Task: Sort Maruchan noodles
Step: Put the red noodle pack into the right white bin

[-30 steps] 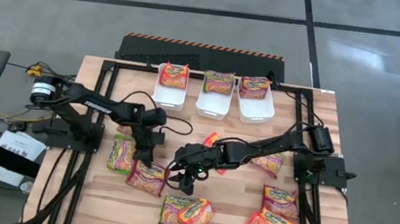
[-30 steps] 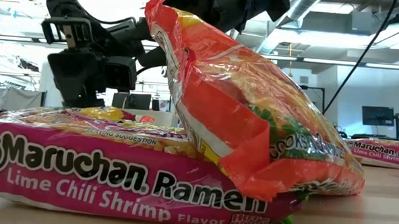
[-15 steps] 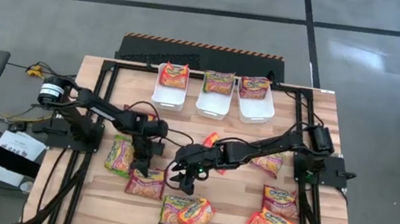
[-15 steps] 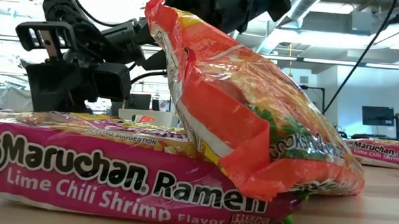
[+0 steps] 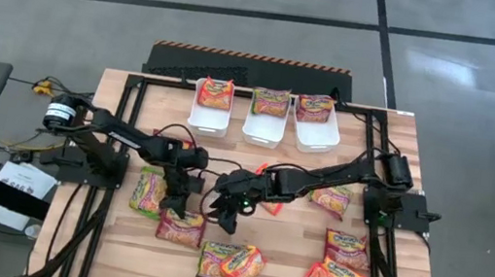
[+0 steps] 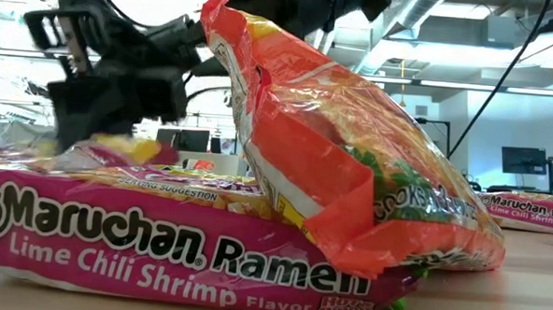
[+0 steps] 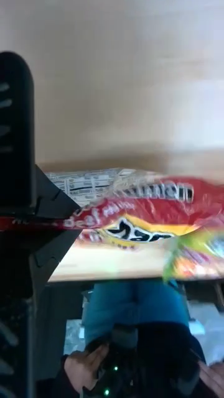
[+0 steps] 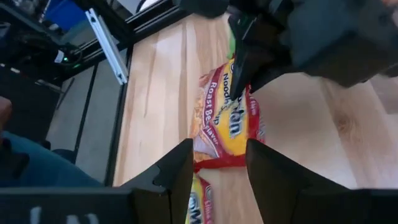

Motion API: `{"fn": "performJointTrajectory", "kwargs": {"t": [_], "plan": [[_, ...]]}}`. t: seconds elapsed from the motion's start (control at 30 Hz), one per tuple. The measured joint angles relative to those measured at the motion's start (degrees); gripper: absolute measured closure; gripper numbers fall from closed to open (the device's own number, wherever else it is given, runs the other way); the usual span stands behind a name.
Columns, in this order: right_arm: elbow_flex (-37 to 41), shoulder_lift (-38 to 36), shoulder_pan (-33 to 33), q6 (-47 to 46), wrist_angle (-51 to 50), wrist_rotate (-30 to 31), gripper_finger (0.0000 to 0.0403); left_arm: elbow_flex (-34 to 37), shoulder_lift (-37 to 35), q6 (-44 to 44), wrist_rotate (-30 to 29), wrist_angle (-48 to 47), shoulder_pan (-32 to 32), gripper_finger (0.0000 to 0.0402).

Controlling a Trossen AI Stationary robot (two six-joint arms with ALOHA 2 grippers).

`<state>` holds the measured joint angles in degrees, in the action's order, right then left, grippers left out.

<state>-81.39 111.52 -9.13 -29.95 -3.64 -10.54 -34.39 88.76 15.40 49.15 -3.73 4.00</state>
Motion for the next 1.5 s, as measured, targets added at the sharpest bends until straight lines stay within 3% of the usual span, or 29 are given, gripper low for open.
{"fn": "performJointTrajectory", "kwargs": {"t": [0.17,0.37,0.6,0.77,1.03,1.5], "plan": [[-4.84,-0.26,-0.15,-0.13,-9.63,-0.33,0.0236,-2.90,-4.05,-1.61,1.22,-1.00,1.11,0.0401],[-11.44,-0.30,-0.12,-0.24,-18.77,-0.05,0.0236,-5.54,-7.01,-6.91,1.15,-9.15,1.16,0.0401],[-12.93,-0.21,-0.81,-2.63,-28.36,0.18,0.0237,-5.62,-6.99,-10.70,-1.84,-15.31,-1.05,0.0401],[-12.80,1.47,-1.04,-2.18,-27.30,0.08,0.0237,-5.62,-6.99,-11.17,-1.94,-14.58,-1.38,0.0401],[-12.98,1.32,-0.48,6.65,-20.28,-1.43,0.0237,-5.62,-6.96,-10.34,-1.84,-14.88,-1.37,0.0401],[-12.79,9.28,0.42,11.17,-12.49,-6.12,0.0237,-5.62,-6.93,-9.75,-1.86,-14.45,-1.37,0.0401]]}}
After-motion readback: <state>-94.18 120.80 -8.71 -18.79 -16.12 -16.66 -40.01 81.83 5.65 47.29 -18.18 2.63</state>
